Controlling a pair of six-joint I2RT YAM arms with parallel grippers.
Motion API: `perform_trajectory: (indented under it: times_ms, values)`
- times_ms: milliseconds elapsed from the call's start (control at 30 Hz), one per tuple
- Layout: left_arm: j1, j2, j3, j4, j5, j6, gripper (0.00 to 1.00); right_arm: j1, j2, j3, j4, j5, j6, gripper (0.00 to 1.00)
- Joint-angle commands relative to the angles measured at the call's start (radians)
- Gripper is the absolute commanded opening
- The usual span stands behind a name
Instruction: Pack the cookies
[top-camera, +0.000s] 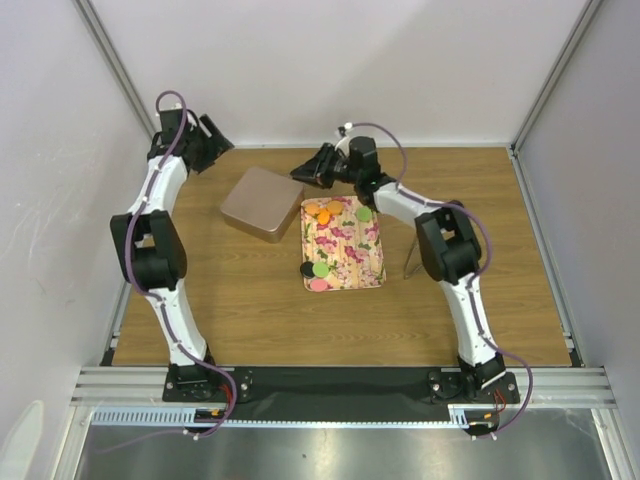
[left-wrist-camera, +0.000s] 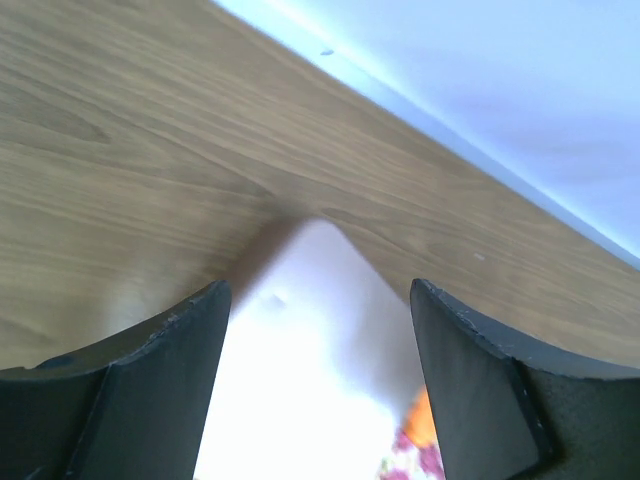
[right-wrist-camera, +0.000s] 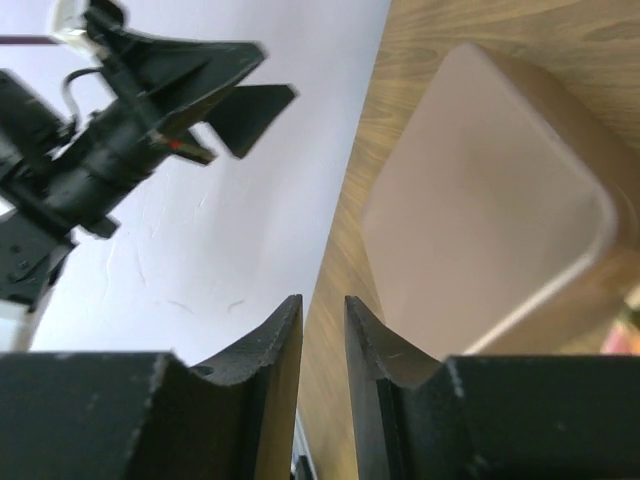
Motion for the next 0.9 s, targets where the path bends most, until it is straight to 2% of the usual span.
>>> perform_trajectory:
  times_ms: [0, 100, 167, 267, 433, 533, 633, 767, 867]
  values:
    - [-0.042, -0.197, -0.068, 0.064, -0.001, 0.005, 0.79, -0.033, -0.233, -0.101, -0.037, 0.03, -0.146, 0.3]
    - [-0.086, -0.333, -0.166, 0.086, -0.019, 0.003, 0.79, -0.066, -0.357, -0.198, -0.094, 0.064, -0.226, 0.33]
    - [-0.134, -0.439, -0.247, 0.097, -0.026, 0.003, 0.79, -0.086, -0.502, -0.297, -0.163, 0.125, -0.317, 0.38]
    - [-0.201, -0.545, -0.336, 0.072, -0.05, 0.016, 0.79, -0.094, -0.689, -0.398, -0.287, 0.245, -0.436, 0.44]
    - [-0.342, -0.844, -0.537, 0.057, -0.125, 0.054, 0.79, -0.093, -0.982, -0.58, -0.423, 0.452, -0.559, 0.55]
    - [-0.372, -1.018, -0.635, 0.049, -0.142, 0.072, 0.8, -0.085, -1.154, -0.677, -0.502, 0.57, -0.585, 0.62]
    - [-0.375, -1.175, -0.772, 0.022, -0.15, 0.121, 0.8, -0.088, -1.292, -0.769, -0.568, 0.653, -0.598, 0.63]
    - [-0.375, -1.321, -0.865, -0.044, -0.141, 0.187, 0.8, -0.091, -1.439, -0.86, -0.637, 0.741, -0.604, 0.68]
    - [-0.375, -1.409, -0.905, -0.072, -0.133, 0.203, 0.81, -0.091, -1.519, -0.898, -0.67, 0.776, -0.63, 0.69]
